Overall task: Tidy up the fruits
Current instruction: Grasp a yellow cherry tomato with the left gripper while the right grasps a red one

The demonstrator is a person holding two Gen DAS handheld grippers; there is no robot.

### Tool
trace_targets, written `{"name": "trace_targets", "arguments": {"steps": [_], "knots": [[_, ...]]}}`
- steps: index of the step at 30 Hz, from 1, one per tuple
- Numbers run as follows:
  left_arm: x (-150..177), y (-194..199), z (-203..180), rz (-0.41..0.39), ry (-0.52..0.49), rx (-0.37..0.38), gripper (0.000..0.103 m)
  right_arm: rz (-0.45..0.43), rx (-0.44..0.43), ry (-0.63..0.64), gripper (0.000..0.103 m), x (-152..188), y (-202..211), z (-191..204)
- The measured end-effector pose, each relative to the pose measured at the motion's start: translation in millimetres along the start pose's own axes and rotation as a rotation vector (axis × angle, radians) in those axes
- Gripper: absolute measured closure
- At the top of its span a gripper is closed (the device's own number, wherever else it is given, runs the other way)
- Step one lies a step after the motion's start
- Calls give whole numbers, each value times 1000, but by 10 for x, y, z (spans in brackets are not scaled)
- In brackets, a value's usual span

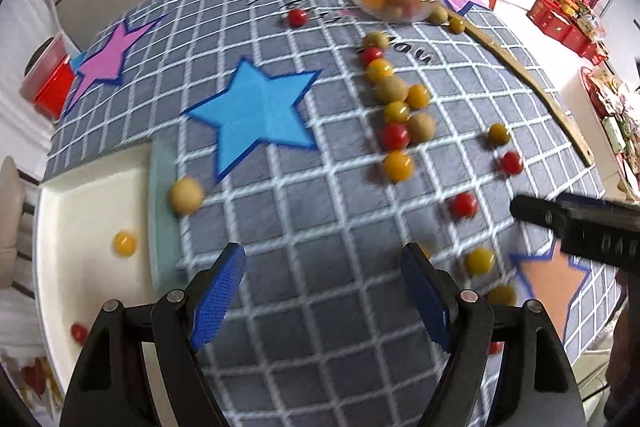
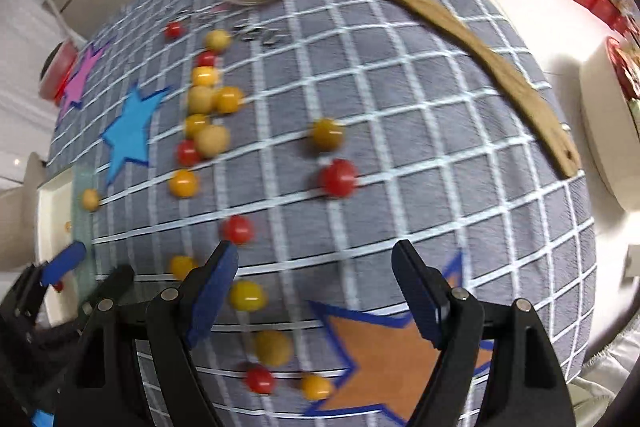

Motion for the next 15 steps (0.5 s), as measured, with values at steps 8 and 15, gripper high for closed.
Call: {"name": "trace_targets", "arguments": {"steps": [8, 15], "knots": [[-366, -287, -297, -12, -67, 7, 22, -14, -8, -5, 22, -62, -53, -279], [-459, -486, -368, 10, -68, -7, 31, -13, -33, 41, 38, -156, -169, -169]]}}
Point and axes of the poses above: each gripper's, at about its wrist camera, not at the fingertips, and y roughly against the way its jaws point, z to its left, x to its underside, the point moved 8 cm from there along -y, roughly the way its jaws point, and after that the axes turned 1 degree about -y, right-handed, at the moved point
